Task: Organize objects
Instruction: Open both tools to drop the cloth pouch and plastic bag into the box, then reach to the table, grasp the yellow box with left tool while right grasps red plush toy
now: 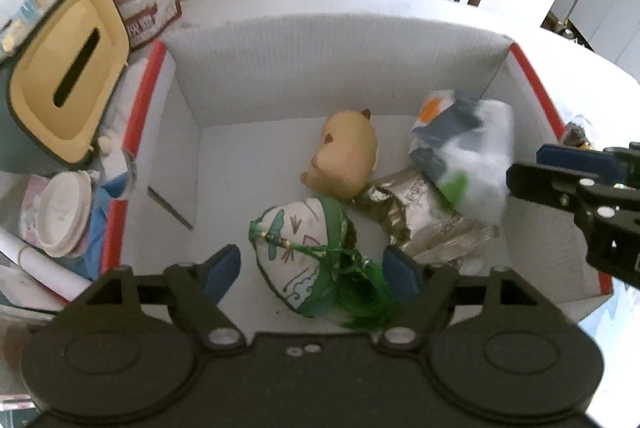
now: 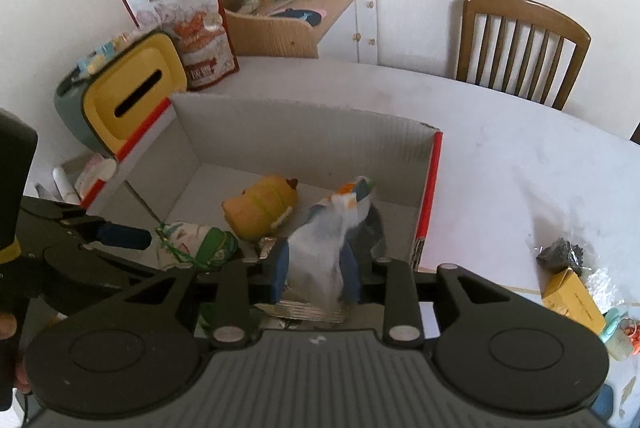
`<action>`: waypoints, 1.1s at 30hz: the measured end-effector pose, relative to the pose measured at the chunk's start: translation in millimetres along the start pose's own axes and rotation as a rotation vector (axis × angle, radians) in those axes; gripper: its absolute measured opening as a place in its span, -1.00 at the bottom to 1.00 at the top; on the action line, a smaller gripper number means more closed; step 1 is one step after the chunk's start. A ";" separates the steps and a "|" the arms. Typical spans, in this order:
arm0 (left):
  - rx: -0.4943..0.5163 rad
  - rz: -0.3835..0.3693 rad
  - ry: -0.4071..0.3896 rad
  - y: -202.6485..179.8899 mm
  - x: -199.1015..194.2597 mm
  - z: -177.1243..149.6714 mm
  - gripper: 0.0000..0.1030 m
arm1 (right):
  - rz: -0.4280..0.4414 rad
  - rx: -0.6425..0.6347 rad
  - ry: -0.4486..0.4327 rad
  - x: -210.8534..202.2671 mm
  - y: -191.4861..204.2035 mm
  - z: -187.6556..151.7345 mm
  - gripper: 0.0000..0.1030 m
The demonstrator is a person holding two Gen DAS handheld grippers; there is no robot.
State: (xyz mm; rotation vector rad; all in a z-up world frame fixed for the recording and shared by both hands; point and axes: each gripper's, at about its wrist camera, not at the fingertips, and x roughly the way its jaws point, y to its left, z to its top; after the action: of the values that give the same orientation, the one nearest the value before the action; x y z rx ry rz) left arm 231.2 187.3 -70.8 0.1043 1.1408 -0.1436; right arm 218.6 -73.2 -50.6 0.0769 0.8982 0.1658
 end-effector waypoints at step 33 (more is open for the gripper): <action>0.059 -0.068 -0.180 -145.0 -85.6 -24.3 0.99 | 0.128 0.002 -0.183 -147.5 -116.6 -67.5 0.40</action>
State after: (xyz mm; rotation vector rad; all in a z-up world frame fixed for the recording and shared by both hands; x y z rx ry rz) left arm 150.1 53.3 -4.3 0.1025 0.9608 -0.2428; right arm 88.5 -214.1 5.4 0.1491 0.7114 0.2724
